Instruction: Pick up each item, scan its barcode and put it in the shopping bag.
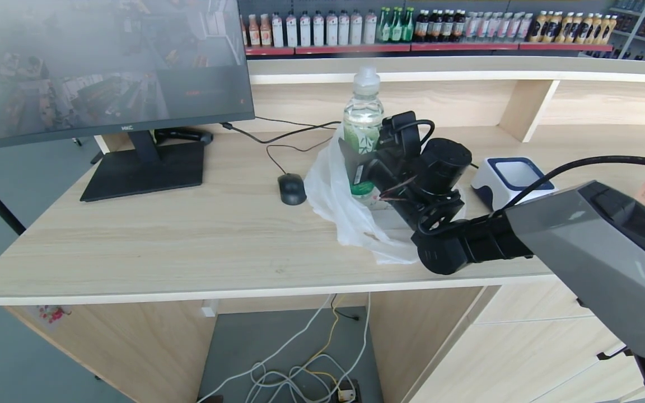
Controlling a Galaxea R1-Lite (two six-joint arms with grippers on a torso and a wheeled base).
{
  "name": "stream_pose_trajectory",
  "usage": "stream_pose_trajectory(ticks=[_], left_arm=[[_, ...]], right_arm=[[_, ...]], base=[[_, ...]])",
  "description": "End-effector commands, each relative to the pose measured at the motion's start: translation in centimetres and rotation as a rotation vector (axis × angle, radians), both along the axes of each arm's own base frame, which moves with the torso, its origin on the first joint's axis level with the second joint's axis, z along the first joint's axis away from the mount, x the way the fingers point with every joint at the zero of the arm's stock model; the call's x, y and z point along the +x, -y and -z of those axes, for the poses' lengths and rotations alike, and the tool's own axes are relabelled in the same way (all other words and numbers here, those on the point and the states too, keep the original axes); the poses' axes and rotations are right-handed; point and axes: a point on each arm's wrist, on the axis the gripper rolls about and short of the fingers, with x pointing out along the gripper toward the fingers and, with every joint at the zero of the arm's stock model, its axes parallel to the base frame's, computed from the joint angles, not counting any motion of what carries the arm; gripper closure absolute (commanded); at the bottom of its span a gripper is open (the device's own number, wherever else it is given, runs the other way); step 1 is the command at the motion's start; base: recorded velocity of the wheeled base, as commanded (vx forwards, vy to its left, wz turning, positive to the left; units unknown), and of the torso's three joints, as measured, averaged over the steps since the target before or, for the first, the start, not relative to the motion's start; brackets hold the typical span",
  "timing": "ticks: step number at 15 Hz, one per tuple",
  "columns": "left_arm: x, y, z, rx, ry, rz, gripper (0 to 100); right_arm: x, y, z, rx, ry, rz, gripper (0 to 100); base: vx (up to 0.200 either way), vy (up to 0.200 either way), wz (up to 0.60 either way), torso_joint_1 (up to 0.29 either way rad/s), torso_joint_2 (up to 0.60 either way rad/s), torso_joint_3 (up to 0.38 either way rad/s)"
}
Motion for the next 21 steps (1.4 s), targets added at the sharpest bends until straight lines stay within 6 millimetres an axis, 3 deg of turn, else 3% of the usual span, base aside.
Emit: stream_pose_trajectory(ticks=[1, 4, 5, 11, 14, 18, 21], left_arm=[[0.0, 0.0, 0.0, 0.000, 0.000, 0.000, 0], [0.0, 0.0, 0.0, 0.000, 0.000, 0.000, 0], [0.0, 0.0, 0.0, 0.000, 0.000, 0.000, 0], [0.0, 0.0, 0.0, 0.000, 0.000, 0.000, 0], [0.0, 0.0, 0.0, 0.000, 0.000, 0.000, 0], [0.0, 0.0, 0.0, 0.000, 0.000, 0.000, 0], [0.0, 0.0, 0.0, 0.000, 0.000, 0.000, 0]], right_arm=[[0.1, -0.1, 0.4, -0.004, -0.008, 0.000, 100], [0.1, -0.1, 0.7, -0.007, -0.017, 0.000, 100], [0.0, -0.1, 0.7, -0.008, -0.019, 0.001, 0], [-0.3, 0.0, -0.1, -0.001, 0.002, 0.001, 0], [-1.0, 0.3, -1.8, 0.014, 0.036, -0.001, 0], [-3.0, 1.3, -4.5, 0.017, 0.073, 0.007, 0], [-5.1, 2.5, -4.7, 0.000, 0.059, 0.010, 0]], base=[[0.000, 0.000, 0.00, 0.000, 0.00, 0.000], [0.000, 0.000, 0.00, 0.000, 0.00, 0.000], [0.000, 0.000, 0.00, 0.000, 0.00, 0.000], [0.000, 0.000, 0.00, 0.000, 0.00, 0.000], [0.000, 0.000, 0.00, 0.000, 0.00, 0.000], [0.000, 0.000, 0.00, 0.000, 0.00, 0.000], [0.000, 0.000, 0.00, 0.000, 0.00, 0.000]])
